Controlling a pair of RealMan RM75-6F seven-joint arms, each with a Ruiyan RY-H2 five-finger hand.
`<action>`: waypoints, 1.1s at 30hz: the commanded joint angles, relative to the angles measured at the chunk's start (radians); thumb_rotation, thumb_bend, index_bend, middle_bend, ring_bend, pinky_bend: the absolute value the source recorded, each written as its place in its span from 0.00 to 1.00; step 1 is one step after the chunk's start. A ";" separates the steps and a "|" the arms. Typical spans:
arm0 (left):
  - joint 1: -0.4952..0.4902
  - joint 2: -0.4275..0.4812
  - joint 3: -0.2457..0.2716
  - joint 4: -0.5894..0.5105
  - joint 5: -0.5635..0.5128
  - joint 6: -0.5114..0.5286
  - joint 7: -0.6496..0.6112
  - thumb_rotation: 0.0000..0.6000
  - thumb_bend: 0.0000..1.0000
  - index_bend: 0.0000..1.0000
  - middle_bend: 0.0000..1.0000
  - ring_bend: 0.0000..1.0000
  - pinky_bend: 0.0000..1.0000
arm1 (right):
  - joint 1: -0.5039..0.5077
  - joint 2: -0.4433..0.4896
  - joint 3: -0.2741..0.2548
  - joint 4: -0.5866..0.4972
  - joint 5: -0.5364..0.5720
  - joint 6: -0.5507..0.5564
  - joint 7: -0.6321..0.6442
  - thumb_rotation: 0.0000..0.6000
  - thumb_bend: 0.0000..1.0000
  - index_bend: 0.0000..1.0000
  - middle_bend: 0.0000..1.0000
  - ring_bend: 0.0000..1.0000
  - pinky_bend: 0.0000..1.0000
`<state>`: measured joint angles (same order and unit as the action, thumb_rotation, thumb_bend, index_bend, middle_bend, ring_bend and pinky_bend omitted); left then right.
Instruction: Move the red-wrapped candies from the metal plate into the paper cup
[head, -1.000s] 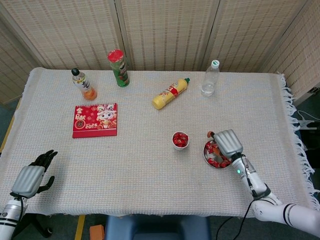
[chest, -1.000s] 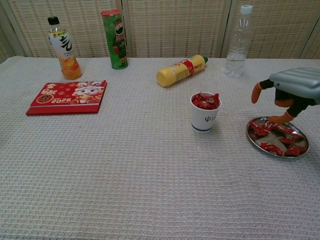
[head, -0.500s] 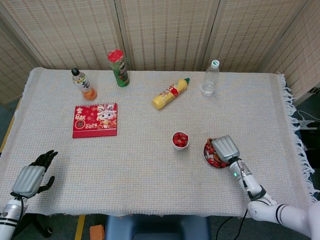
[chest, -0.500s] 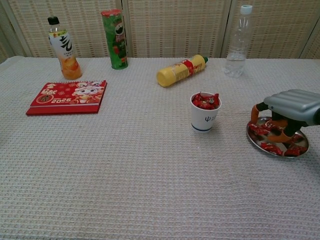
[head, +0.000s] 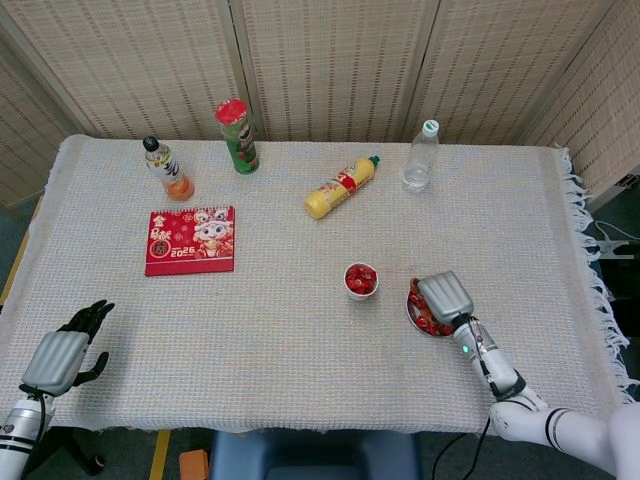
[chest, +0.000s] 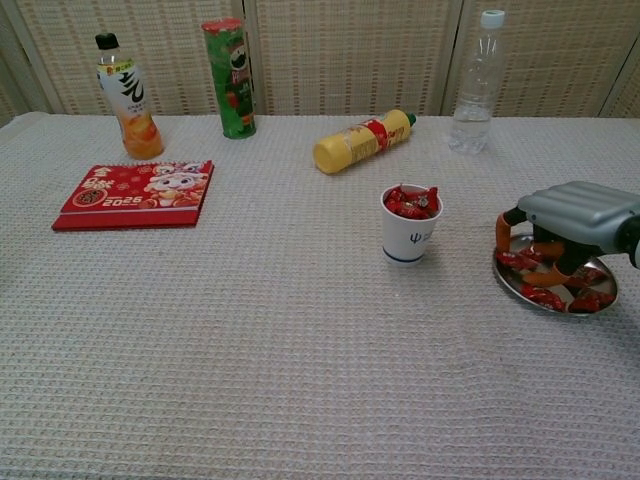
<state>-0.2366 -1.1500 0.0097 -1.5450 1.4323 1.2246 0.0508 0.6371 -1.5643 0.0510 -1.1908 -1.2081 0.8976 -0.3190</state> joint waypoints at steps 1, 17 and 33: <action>0.000 0.000 0.000 0.001 0.000 -0.001 -0.001 1.00 0.45 0.00 0.00 0.09 0.37 | -0.001 -0.004 0.004 0.003 -0.003 0.002 0.002 1.00 0.22 0.45 1.00 0.90 1.00; 0.000 0.002 0.002 0.000 0.006 0.003 -0.004 1.00 0.45 0.00 0.00 0.09 0.37 | -0.008 -0.012 0.014 0.009 -0.008 -0.006 0.000 1.00 0.22 0.52 1.00 0.91 1.00; 0.001 0.000 0.003 0.000 0.008 0.005 0.000 1.00 0.45 0.00 0.00 0.09 0.37 | -0.016 0.003 0.025 -0.009 -0.012 0.001 -0.001 1.00 0.39 0.58 1.00 0.92 1.00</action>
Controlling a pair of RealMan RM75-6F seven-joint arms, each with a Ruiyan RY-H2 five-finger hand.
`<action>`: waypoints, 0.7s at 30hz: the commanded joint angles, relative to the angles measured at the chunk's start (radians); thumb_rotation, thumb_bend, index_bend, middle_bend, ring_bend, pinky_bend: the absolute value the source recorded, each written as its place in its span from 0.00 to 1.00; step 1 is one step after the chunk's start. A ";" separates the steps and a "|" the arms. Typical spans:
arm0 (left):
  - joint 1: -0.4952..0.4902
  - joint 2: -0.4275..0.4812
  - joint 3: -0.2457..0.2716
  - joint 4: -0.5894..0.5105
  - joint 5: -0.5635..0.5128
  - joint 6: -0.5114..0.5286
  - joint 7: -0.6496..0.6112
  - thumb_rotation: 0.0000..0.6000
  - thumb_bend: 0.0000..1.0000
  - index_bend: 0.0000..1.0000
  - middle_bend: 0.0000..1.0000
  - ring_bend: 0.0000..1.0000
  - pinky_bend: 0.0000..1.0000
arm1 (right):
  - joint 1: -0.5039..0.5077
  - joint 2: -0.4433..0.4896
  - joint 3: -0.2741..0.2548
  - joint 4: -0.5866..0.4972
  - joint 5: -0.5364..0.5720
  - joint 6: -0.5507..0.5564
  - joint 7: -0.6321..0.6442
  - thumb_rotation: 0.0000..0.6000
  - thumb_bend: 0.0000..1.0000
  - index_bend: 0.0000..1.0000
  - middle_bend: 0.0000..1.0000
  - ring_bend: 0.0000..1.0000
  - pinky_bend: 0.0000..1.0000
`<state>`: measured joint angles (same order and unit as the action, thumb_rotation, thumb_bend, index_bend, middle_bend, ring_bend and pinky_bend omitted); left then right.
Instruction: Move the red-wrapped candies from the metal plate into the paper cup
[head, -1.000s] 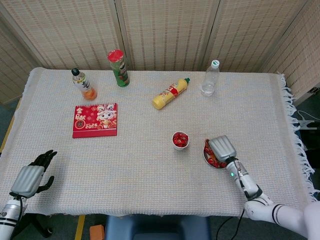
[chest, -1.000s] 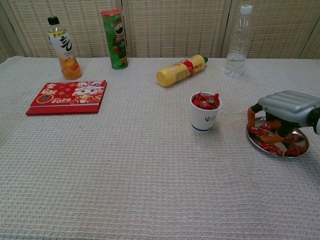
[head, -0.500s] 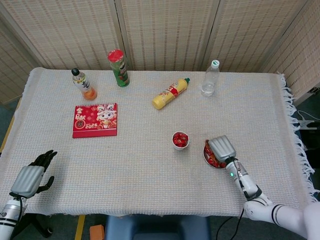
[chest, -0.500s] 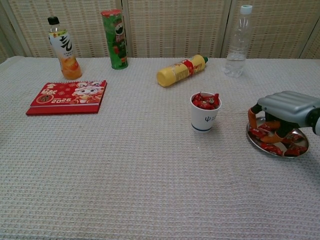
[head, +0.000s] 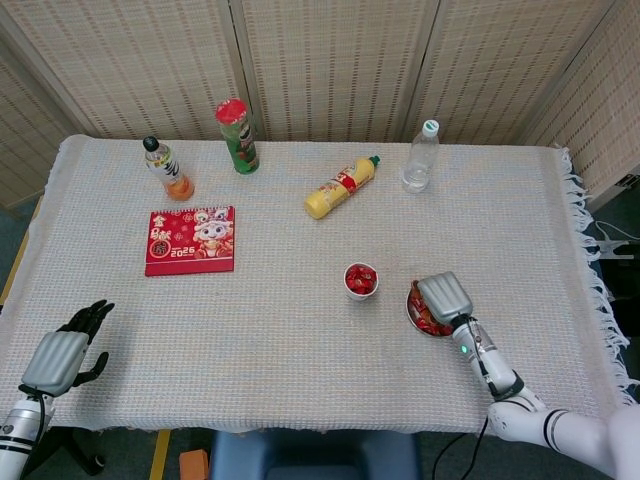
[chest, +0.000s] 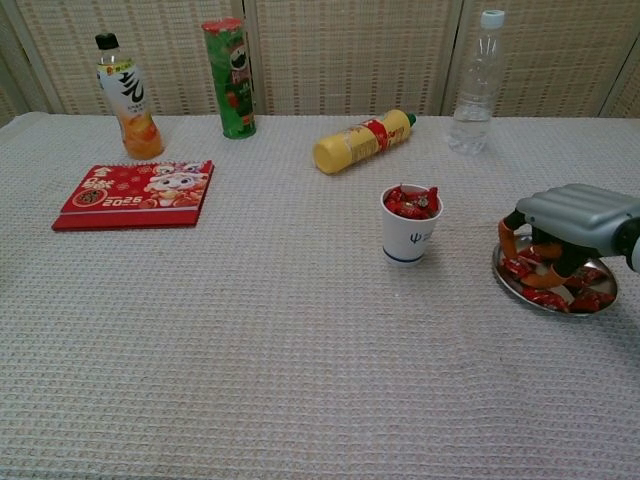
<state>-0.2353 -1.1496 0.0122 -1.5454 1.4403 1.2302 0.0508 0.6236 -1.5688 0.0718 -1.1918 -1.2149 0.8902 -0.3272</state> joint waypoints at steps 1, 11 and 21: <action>0.000 0.000 0.000 0.000 0.000 0.000 0.001 1.00 0.45 0.00 0.00 0.09 0.37 | -0.004 0.013 0.006 -0.015 -0.009 0.014 0.011 1.00 0.39 0.58 1.00 0.92 1.00; -0.002 -0.005 0.000 -0.001 -0.003 -0.005 0.010 1.00 0.45 0.00 0.00 0.09 0.37 | 0.004 0.101 0.097 -0.175 -0.016 0.051 0.167 1.00 0.39 0.58 1.00 0.92 1.00; -0.003 -0.004 -0.001 -0.003 -0.004 -0.005 0.010 1.00 0.45 0.00 0.00 0.09 0.37 | 0.088 0.091 0.173 -0.264 0.028 0.013 0.155 1.00 0.39 0.58 1.00 0.92 1.00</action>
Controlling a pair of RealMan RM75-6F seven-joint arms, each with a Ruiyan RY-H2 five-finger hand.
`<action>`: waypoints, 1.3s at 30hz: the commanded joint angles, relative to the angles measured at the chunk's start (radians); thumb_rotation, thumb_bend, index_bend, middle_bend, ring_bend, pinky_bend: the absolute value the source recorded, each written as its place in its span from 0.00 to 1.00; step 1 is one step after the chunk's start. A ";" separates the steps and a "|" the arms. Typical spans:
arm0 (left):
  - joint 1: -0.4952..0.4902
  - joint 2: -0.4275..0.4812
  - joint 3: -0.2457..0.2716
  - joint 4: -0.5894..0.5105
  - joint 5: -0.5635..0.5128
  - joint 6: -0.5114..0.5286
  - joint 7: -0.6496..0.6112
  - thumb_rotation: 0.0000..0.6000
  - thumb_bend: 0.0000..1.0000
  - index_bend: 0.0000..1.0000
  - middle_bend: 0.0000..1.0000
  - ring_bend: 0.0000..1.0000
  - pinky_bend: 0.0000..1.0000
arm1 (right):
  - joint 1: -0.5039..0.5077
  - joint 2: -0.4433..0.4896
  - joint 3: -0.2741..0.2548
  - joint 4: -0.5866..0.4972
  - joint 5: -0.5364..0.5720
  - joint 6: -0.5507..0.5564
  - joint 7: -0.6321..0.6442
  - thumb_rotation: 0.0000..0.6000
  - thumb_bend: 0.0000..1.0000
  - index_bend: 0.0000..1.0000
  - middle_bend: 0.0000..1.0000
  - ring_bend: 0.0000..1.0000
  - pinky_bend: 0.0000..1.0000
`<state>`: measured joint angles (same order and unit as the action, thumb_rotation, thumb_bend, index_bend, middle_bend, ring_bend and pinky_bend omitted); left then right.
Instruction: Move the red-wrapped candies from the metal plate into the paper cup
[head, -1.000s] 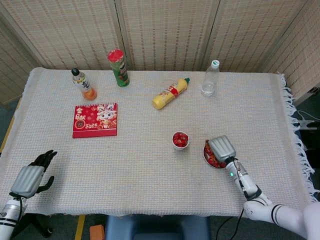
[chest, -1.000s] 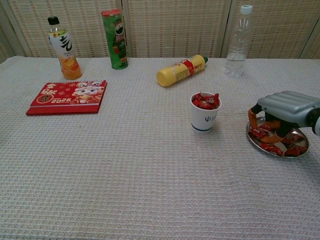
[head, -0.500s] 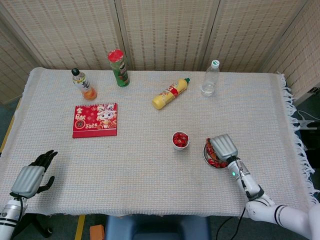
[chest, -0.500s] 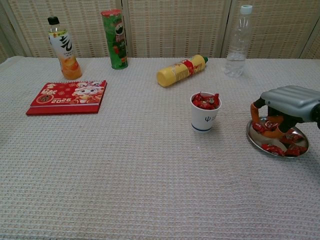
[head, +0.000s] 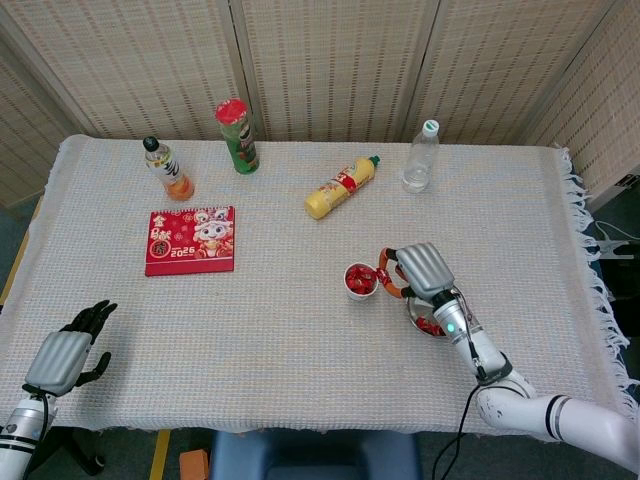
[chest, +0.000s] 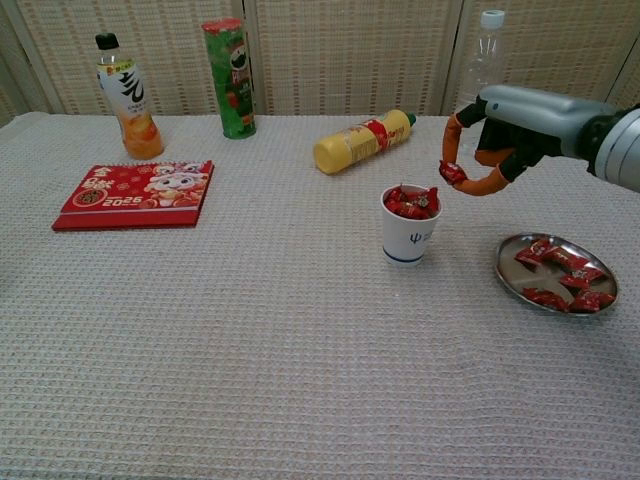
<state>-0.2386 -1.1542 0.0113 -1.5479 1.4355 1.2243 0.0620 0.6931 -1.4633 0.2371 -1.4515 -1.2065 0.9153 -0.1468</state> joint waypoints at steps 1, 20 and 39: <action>0.001 0.002 0.001 -0.001 0.001 0.002 -0.003 1.00 0.45 0.00 0.00 0.09 0.37 | 0.025 -0.022 0.008 -0.001 0.027 -0.016 -0.036 1.00 0.39 0.58 1.00 0.92 1.00; 0.004 0.009 0.003 0.000 0.012 0.008 -0.021 1.00 0.45 0.00 0.00 0.09 0.37 | 0.062 -0.078 -0.010 0.033 0.077 -0.021 -0.080 1.00 0.39 0.25 1.00 0.92 1.00; 0.015 0.003 0.000 0.008 0.040 0.053 -0.031 1.00 0.45 0.00 0.00 0.09 0.37 | -0.166 0.163 -0.124 -0.144 -0.119 0.260 0.052 1.00 0.29 0.06 0.39 0.35 0.62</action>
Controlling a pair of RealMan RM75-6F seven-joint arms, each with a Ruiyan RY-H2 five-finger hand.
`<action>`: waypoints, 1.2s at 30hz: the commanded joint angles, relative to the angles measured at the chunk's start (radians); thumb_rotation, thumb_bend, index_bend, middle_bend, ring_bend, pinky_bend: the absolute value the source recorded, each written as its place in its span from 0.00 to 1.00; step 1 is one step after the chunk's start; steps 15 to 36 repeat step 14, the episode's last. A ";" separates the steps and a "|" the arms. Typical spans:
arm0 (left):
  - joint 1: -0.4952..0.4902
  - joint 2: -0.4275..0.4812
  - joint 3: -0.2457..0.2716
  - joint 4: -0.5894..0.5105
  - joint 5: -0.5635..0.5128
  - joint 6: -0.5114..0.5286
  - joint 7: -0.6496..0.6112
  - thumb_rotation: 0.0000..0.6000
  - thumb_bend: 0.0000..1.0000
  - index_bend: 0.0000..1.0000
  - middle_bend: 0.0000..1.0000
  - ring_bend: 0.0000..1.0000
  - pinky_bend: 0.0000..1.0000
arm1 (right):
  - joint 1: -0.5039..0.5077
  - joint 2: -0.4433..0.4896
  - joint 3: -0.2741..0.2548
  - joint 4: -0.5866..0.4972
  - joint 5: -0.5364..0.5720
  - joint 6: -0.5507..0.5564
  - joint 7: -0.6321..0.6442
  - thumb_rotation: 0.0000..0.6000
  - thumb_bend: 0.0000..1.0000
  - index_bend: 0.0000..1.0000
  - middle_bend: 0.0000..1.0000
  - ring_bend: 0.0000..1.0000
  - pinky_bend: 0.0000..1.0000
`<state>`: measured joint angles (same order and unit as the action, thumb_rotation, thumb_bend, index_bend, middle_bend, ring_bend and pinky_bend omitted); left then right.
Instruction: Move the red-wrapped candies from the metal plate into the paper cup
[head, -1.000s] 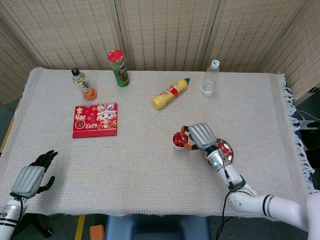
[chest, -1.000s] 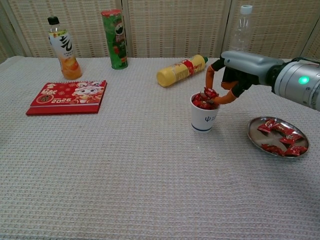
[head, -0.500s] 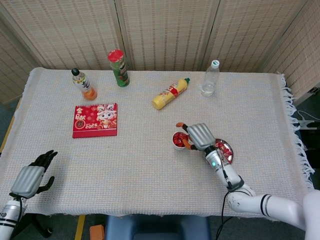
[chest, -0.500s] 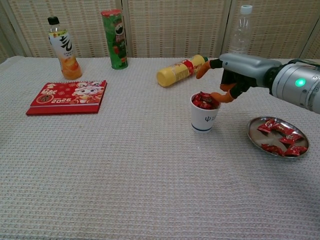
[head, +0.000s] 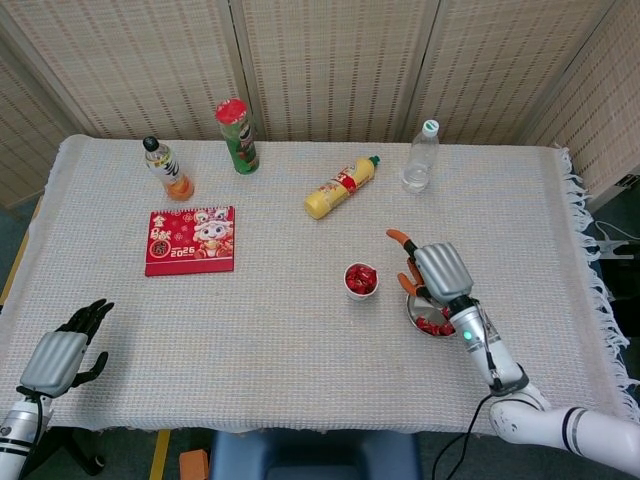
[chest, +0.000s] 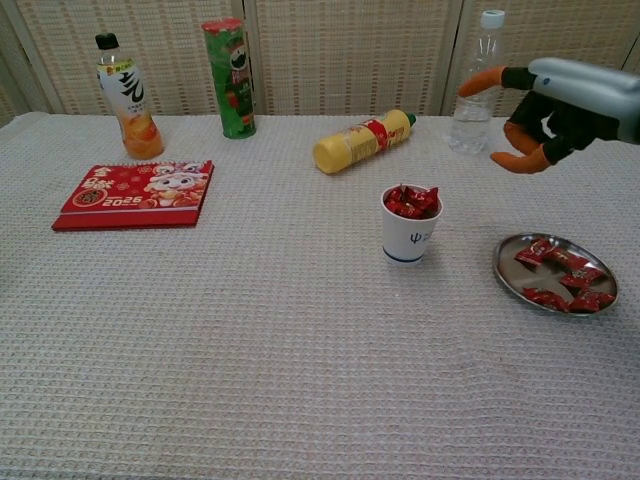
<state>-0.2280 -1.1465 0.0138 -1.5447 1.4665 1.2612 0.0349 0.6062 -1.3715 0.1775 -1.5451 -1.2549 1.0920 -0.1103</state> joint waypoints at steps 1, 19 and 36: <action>0.007 -0.007 -0.005 0.008 0.013 0.028 -0.007 1.00 0.45 0.00 0.00 0.09 0.37 | -0.107 0.090 -0.089 -0.061 -0.096 0.117 0.004 1.00 0.28 0.05 0.32 0.28 0.53; 0.044 -0.054 -0.031 0.074 0.071 0.172 -0.041 1.00 0.45 0.00 0.00 0.02 0.26 | -0.495 0.138 -0.254 0.033 -0.287 0.621 -0.060 1.00 0.27 0.00 0.00 0.00 0.00; 0.044 -0.054 -0.031 0.074 0.071 0.172 -0.041 1.00 0.45 0.00 0.00 0.02 0.26 | -0.495 0.138 -0.254 0.033 -0.287 0.621 -0.060 1.00 0.27 0.00 0.00 0.00 0.00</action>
